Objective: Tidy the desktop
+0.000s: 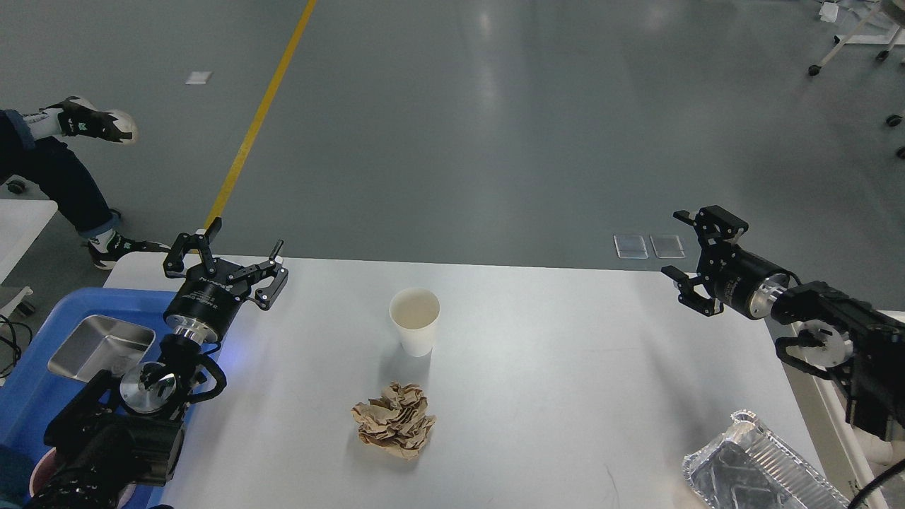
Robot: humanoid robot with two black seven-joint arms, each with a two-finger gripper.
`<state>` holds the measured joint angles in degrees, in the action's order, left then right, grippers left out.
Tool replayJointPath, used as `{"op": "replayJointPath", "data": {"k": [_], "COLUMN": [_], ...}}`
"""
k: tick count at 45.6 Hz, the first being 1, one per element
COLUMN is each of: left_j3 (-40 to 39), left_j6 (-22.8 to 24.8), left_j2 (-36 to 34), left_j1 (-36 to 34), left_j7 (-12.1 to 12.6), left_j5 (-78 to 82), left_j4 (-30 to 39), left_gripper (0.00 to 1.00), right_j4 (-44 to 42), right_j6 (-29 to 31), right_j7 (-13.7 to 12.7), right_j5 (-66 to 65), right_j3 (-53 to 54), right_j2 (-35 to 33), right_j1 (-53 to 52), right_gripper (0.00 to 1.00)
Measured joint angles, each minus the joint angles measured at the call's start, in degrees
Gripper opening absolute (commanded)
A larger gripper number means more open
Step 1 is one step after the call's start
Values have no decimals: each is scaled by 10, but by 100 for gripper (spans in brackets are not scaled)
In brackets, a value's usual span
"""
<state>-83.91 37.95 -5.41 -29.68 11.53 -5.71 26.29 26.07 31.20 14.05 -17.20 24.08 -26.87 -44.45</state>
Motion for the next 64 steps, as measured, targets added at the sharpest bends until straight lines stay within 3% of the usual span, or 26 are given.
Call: {"op": "replayJointPath", "data": {"k": [14, 24, 37, 51, 64], "left_j3": [30, 55, 70, 85, 85], "left_j6": [4, 20, 20, 20, 15], "left_j2": [-3, -9, -9, -10, -11], "left_j1": [14, 24, 40, 39, 41], "left_j7": [0, 1, 1, 1, 0], "left_j5": [1, 2, 1, 1, 1], "left_j4": [0, 1, 1, 1, 0], "left_gripper": [98, 98, 98, 98, 98], "right_j4": [306, 439, 547, 573, 577], "right_j6": [-5, 18, 38, 38, 25], "right_j7": [1, 0, -1, 0, -2], "right_j5": [-221, -310, -341, -340, -333], "right_j3": [-16, -20, -73, -189, -236], "right_j2": [-288, -480, -677, -717, -638], "right_j1": [33, 70, 97, 98, 99], "right_gripper": [100, 100, 100, 100, 100]}}
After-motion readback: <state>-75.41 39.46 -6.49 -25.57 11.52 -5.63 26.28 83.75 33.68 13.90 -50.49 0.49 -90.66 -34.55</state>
